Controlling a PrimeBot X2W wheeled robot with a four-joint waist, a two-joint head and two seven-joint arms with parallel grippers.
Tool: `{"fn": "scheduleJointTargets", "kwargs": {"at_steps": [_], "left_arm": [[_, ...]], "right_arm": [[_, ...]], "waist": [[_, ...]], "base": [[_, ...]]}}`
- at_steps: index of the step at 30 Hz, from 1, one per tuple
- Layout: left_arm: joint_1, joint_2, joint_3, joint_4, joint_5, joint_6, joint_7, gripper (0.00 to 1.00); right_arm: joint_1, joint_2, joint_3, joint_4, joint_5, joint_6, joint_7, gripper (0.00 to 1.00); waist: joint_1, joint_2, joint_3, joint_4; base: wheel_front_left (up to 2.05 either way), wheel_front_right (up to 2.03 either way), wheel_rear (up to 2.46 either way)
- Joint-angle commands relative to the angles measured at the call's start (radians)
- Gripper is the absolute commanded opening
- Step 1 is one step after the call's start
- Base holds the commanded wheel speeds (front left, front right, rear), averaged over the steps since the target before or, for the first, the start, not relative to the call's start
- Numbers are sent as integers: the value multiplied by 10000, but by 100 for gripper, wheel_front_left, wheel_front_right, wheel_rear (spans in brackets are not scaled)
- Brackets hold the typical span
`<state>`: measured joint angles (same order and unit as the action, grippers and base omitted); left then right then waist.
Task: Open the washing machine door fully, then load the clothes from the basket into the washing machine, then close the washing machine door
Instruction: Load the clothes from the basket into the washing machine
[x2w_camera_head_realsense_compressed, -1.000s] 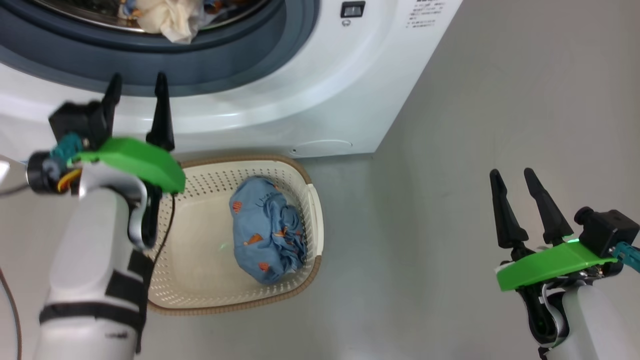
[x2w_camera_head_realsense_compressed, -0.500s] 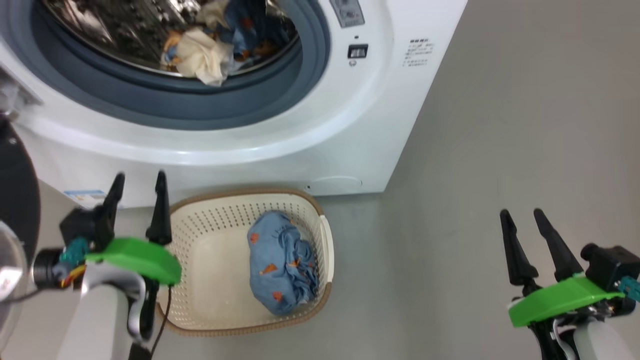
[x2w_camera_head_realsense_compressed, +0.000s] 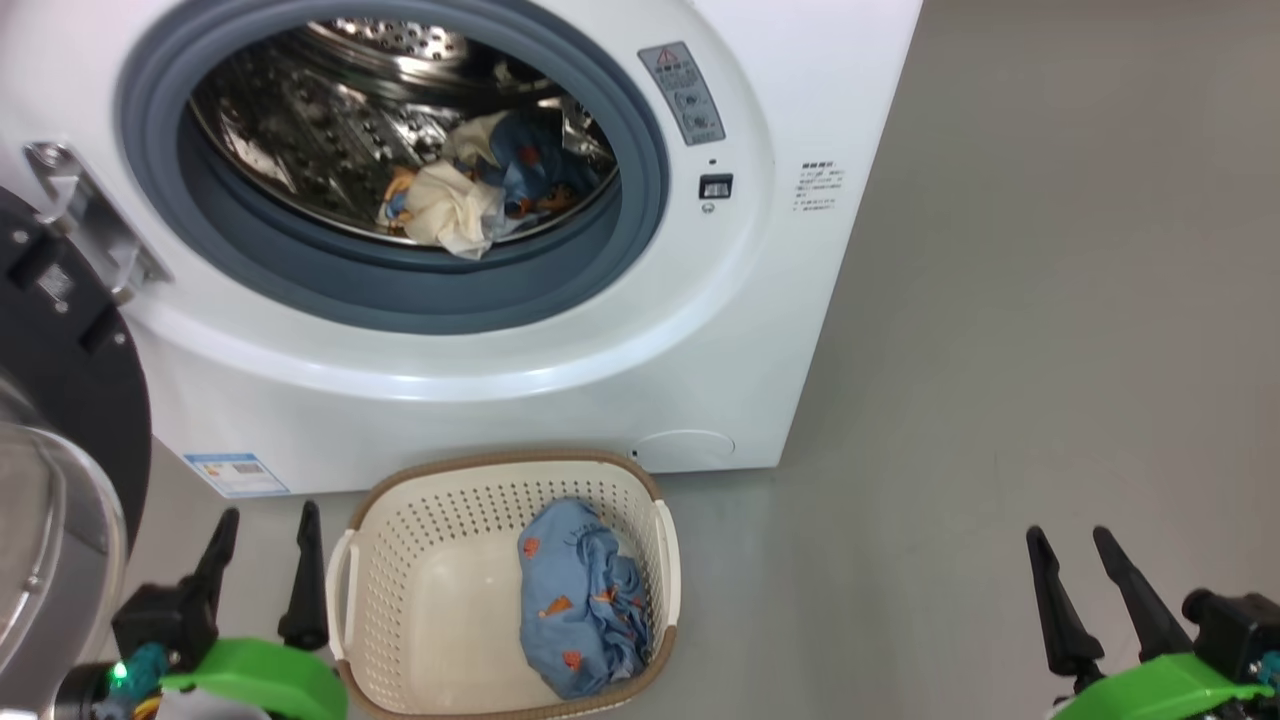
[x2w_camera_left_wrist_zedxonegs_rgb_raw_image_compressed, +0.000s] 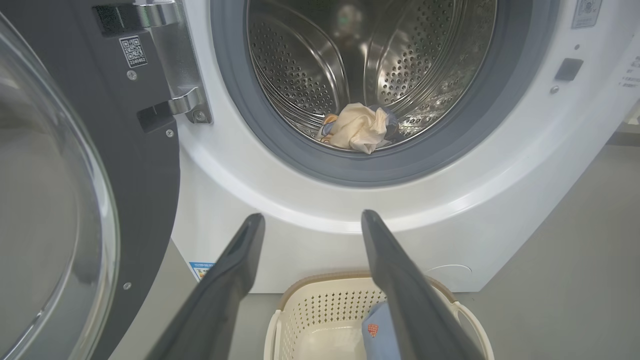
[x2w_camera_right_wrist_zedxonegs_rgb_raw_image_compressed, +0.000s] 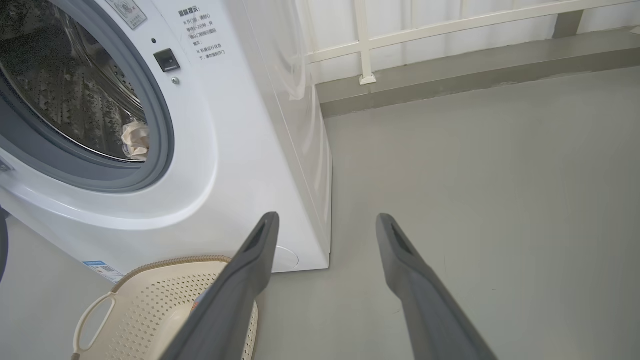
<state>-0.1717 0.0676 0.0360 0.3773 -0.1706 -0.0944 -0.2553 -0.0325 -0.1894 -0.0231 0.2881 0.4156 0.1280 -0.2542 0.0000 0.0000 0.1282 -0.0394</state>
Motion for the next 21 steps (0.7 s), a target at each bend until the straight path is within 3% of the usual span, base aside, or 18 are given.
{"fn": "scheduleJointTargets", "kwargs": {"at_steps": [1, 21], "left_arm": [[25, 207, 368, -335, 126, -56, -64, 100], [2234, 166, 1003, -1678, 194, -181, -64, 100]], "right_arm": [[118, -198, 141, -264, 29, 27, -76, 100], [1277, -215, -187, -467, -15, 27, -76, 100]], "waist": [[0, 0, -219, 40], [0, 0, -925, 107]], "base": [[0, 0, 0], [0, 0, 0]]}}
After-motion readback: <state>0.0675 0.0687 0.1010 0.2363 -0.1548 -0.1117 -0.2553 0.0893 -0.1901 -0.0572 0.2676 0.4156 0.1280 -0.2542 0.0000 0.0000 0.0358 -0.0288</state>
